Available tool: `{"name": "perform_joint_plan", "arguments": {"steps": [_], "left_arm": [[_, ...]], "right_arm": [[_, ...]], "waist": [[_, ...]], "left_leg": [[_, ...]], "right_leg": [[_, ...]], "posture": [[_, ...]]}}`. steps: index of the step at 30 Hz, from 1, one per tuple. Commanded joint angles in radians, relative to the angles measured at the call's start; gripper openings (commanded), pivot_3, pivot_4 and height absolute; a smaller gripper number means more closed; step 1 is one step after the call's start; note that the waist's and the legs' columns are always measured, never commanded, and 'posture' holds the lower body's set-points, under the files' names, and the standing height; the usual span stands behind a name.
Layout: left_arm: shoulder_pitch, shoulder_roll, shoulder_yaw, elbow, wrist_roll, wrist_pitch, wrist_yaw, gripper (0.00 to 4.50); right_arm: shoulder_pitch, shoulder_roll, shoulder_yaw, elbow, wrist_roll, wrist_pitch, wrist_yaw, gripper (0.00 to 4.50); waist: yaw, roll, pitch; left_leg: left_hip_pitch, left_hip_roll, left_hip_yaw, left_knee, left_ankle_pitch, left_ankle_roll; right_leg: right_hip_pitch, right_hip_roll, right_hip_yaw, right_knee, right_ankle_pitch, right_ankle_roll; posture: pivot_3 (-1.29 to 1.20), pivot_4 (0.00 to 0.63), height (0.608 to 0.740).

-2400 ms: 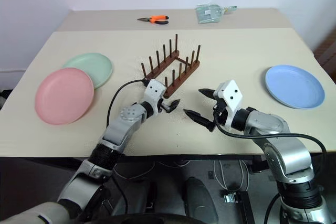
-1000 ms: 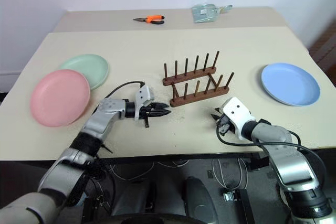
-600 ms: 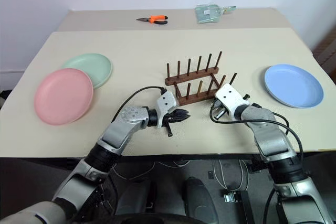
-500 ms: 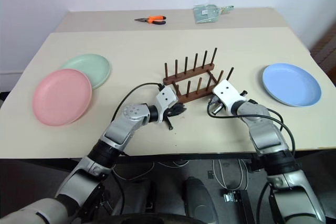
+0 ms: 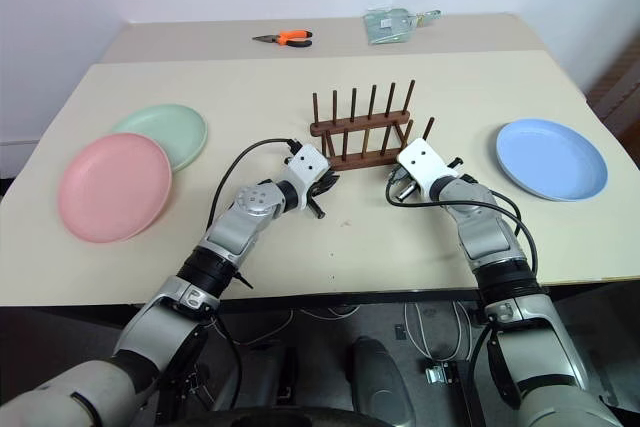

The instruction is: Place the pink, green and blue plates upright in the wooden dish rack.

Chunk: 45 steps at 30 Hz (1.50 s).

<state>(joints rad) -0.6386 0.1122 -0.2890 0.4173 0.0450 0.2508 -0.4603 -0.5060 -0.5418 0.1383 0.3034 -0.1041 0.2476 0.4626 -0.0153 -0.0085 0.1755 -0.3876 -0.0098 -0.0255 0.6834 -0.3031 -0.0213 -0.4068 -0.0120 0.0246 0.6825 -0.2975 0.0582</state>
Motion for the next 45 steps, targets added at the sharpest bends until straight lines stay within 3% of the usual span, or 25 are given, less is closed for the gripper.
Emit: {"name": "perform_joint_plan", "arguments": {"steps": [1, 2, 4, 5, 7, 11, 13, 17, 24, 31, 34, 40, 41, 45], "left_arm": [[0.089, 0.057, 0.025, -0.127, 0.005, 0.007, -0.012, 0.57], [0.113, 0.070, 0.037, -0.180, -0.002, 0.024, -0.012, 0.57], [0.173, 0.100, 0.098, -0.336, -0.070, 0.085, -0.035, 0.57], [0.204, 0.116, 0.140, -0.428, -0.121, 0.122, -0.052, 0.81], [0.248, 0.140, 0.242, -0.585, -0.223, 0.208, -0.057, 1.41], [0.288, 0.170, 0.499, -0.758, -0.271, 0.323, 0.117, 3.26], [0.301, 0.176, 0.593, -0.794, -0.199, 0.332, 0.259, 4.25], [0.299, 0.047, 0.849, -0.897, -0.215, 0.458, 0.558, 4.25], [0.435, -0.127, 0.978, -1.038, -0.252, 0.610, 0.718, 4.25], [0.396, -0.203, 1.101, -0.995, -0.373, 0.700, 0.795, 4.25], [0.357, -0.169, 1.133, -0.926, -0.429, 0.724, 0.788, 3.43], [0.288, -0.162, 1.191, -0.840, -0.531, 0.696, 0.825, 0.39], [0.288, -0.167, 1.193, -0.838, -0.540, 0.682, 0.832, 0.04], [0.342, -0.194, 1.081, -0.887, -0.553, 0.510, 0.731, 0.01]], "right_arm": [[0.059, -0.022, -0.044, -0.145, 0.045, -0.005, 0.053, 0.05], [0.081, -0.025, -0.057, -0.195, 0.074, 0.012, 0.082, 0.05], [0.130, -0.034, -0.087, -0.330, 0.155, 0.058, 0.152, 0.88], [0.150, -0.040, -0.095, -0.398, 0.192, 0.080, 0.185, 1.29], [0.179, -0.051, -0.096, -0.510, 0.248, 0.115, 0.238, 2.29], [0.186, -0.059, -0.061, -0.617, 0.285, 0.157, 0.294, 4.17], [0.174, -0.051, -0.038, -0.617, 0.286, 0.160, 0.307, 4.22], [0.136, -0.037, 0.006, -0.564, 0.268, 0.123, 0.336, 4.22], [0.086, -0.025, 0.036, -0.498, 0.266, 0.085, 0.370, 4.22], [0.110, -0.033, 0.045, -0.509, 0.250, 0.068, 0.373, 4.22], [0.119, -0.028, 0.043, -0.527, 0.246, 0.076, 0.363, 4.22], [0.160, -0.035, 0.026, -0.580, 0.247, 0.091, 0.342, 4.22], [0.165, -0.037, 0.021, -0.586, 0.251, 0.093, 0.342, 4.22], [0.172, -0.046, -0.020, -0.620, 0.315, 0.122, 0.367, 4.36]], "waist": [[-0.001, 0.000, 0.000], [-0.002, 0.000, 0.000], [-0.002, 0.001, 0.000], [-0.003, 0.001, 0.000], [-0.001, 0.001, 0.000], [0.002, 0.000, 0.000], [0.002, 0.000, 0.000], [0.005, -0.001, 0.001], [0.015, -0.005, 0.001], [0.025, -0.008, 0.000], [0.026, -0.008, 0.000], [0.027, -0.008, 0.000], [0.026, -0.008, 0.000], [0.024, -0.008, 0.000]], "left_leg": [[0.000, 0.000, 0.000, 0.000, 0.000, 0.000], [0.000, 0.000, 0.000, -0.001, 0.000, 0.000], [-0.001, 0.001, 0.000, -0.002, 0.000, 0.000], [-0.002, 0.001, 0.000, -0.001, 0.000, 0.000], [-0.002, 0.001, 0.000, -0.001, 0.000, 0.000], [-0.002, 0.001, -0.001, 0.000, 0.000, 0.000], [-0.001, 0.001, -0.001, 0.000, 0.000, 0.000], [-0.001, 0.000, -0.001, 0.000, 0.000, 0.000], [-0.002, 0.000, -0.001, 0.000, 0.000, 0.000], [-0.002, 0.000, -0.001, 0.000, 0.000, 0.000], [-0.002, 0.000, -0.001, 0.000, 0.000, -0.001], [-0.002, 0.000, -0.001, 0.000, 0.000, -0.001], [-0.002, 0.000, -0.001, 0.000, 0.000, -0.001], [-0.002, 0.000, -0.001, 0.000, 0.000, -0.001]], "right_leg": [[0.000, 0.000, 0.000, 0.000, 0.000, 0.000], [-0.001, 0.000, 0.000, 0.000, 0.000, 0.000], [-0.002, 0.000, 0.000, 0.000, 0.000, 0.000], [-0.002, 0.000, 0.000, 0.000, 0.000, 0.000], [-0.003, 0.000, 0.000, 0.000, 0.000, 0.000], [-0.002, -0.001, 0.000, 0.000, 0.000, 0.000], [-0.001, 0.000, 0.000, -0.001, 0.000, 0.000], [0.000, -0.001, -0.001, -0.001, 0.000, 0.000], [-0.001, -0.001, -0.002, -0.002, 0.000, 0.000], [0.000, -0.001, -0.002, -0.002, 0.000, 0.000], [0.000, -0.001, -0.002, -0.002, 0.000, 0.000], [0.000, -0.001, -0.002, -0.002, 0.000, 0.000], [0.000, -0.001, -0.002, -0.002, 0.000, 0.000], [0.000, -0.001, -0.002, -0.002, 0.000, 0.000]], "posture": [[0.00, 0.150, 0.740], [0.00, 0.150, 0.740], [0.00, 0.150, 0.740], [0.00, 0.150, 0.740], [0.00, 0.150, 0.740], [0.00, 0.150, 0.740], [0.00, 0.150, 0.740], [0.00, 0.150, 0.740], [0.00, 0.150, 0.740], [0.00, 0.150, 0.740], [0.00, 0.150, 0.740], [0.00, 0.150, 0.740], [0.00, 0.150, 0.740], [0.00, 0.150, 0.740]]}}
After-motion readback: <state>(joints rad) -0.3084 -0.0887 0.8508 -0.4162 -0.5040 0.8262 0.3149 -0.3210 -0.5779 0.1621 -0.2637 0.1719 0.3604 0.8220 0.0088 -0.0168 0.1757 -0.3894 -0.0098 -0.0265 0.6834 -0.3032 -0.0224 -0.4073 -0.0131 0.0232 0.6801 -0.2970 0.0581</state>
